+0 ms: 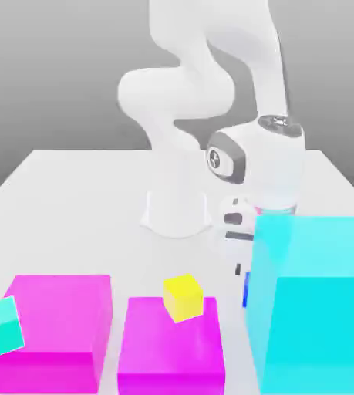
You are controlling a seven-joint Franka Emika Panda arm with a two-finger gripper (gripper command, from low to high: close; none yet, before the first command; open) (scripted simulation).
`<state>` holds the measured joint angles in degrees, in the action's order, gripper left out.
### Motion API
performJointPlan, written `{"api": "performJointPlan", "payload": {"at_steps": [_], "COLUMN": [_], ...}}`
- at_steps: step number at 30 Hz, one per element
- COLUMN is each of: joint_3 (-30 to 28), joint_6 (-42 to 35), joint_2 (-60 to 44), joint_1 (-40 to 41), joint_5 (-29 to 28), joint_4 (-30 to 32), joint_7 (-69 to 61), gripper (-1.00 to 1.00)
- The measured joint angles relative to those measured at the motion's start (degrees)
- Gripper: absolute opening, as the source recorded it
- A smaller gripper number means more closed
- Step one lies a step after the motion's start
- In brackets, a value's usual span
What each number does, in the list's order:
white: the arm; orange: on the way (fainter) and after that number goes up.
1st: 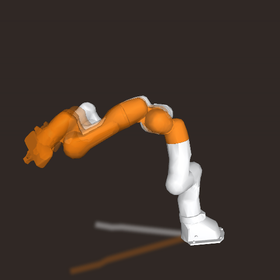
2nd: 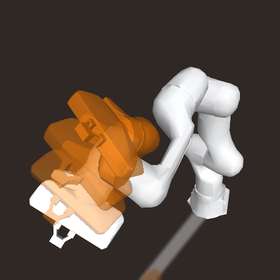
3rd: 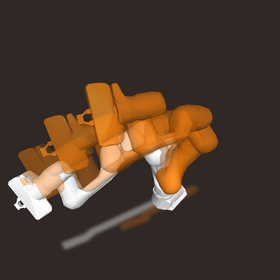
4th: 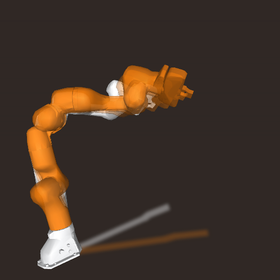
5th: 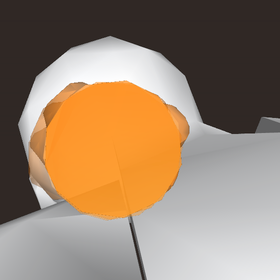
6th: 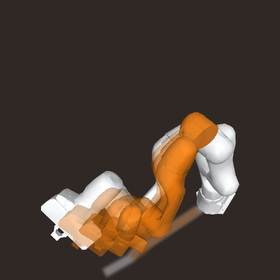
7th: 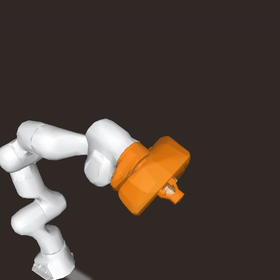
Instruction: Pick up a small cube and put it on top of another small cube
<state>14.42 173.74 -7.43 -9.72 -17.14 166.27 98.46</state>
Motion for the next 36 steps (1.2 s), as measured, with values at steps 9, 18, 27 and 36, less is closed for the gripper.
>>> {"api": "performJointPlan", "payload": {"at_steps": [9, 18, 27, 36], "joint_3": [-13.34, -6.12, 0.56, 0.77], "joint_6": [5.82, 1.90, -6.16, -24.85], "joint_2": [-6.84, -1.97, 8.72, 11.11], "joint_1": [-11.72, -6.03, -4.66, -9.62], "joint_5": [-5.80, -0.57, 18.23, 23.63], "joint_4": [-1.09, -0.31, 2.29, -4.05], "joint_7": [4.14, 0.49, -13.33, -24.10], "gripper": [-1.00, -1.00, -1.00, -1.00]}}
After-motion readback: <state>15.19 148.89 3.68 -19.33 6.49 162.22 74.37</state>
